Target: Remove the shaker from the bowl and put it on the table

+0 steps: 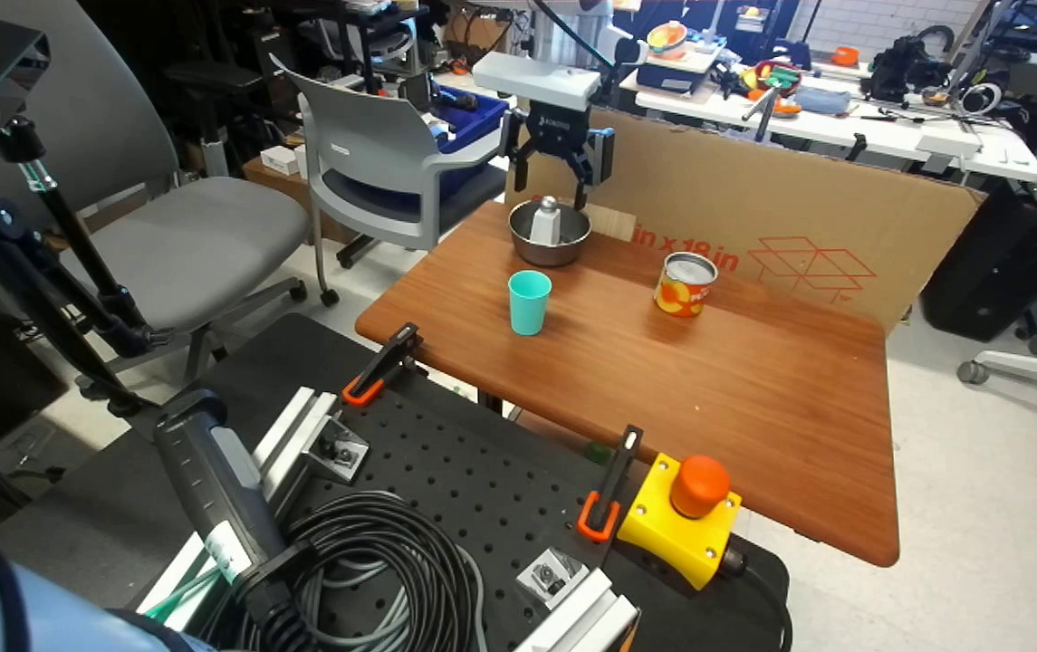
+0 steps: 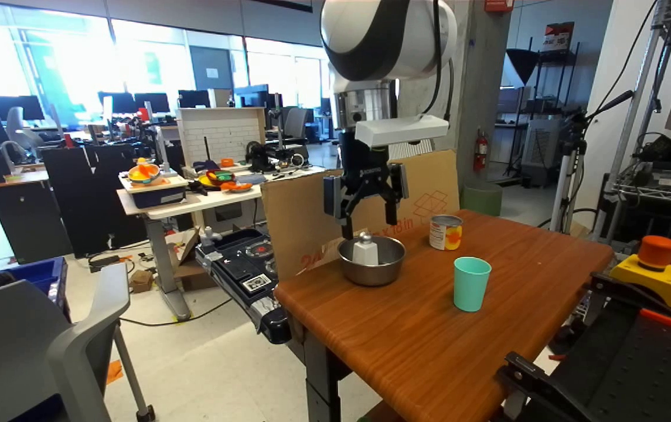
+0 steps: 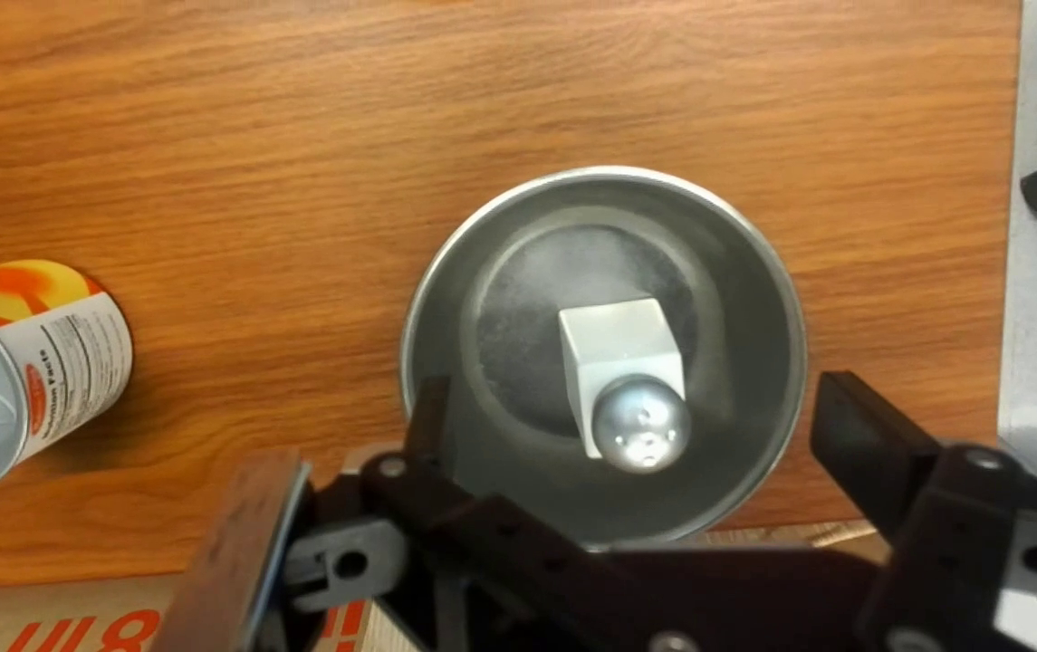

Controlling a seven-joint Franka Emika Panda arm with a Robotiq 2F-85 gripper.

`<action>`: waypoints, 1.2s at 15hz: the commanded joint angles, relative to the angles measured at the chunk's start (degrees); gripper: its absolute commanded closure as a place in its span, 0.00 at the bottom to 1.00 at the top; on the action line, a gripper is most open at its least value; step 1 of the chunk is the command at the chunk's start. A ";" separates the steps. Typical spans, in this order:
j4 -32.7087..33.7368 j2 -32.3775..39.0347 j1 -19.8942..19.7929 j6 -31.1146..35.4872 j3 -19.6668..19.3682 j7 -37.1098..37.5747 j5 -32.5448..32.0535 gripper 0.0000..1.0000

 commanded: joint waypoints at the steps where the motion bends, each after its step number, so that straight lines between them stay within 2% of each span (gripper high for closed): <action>1: 3.82 2.28 1.34 -3.19 -1.20 1.45 -1.47 0.00; 2: 4.37 2.68 1.40 -3.69 -1.26 1.43 -1.47 0.00; 3: 5.01 3.16 1.49 -4.39 -1.34 1.47 -1.53 0.12; 4: 5.73 3.68 1.54 -5.15 -1.38 1.48 -1.50 0.28; 12: 9.75 6.41 2.11 -8.29 -1.98 1.97 -1.92 0.88; 13: 9.83 5.92 2.26 -9.13 -2.00 1.98 -2.14 0.92; 18: 5.04 -0.96 3.20 -8.19 -1.35 1.39 -4.09 0.92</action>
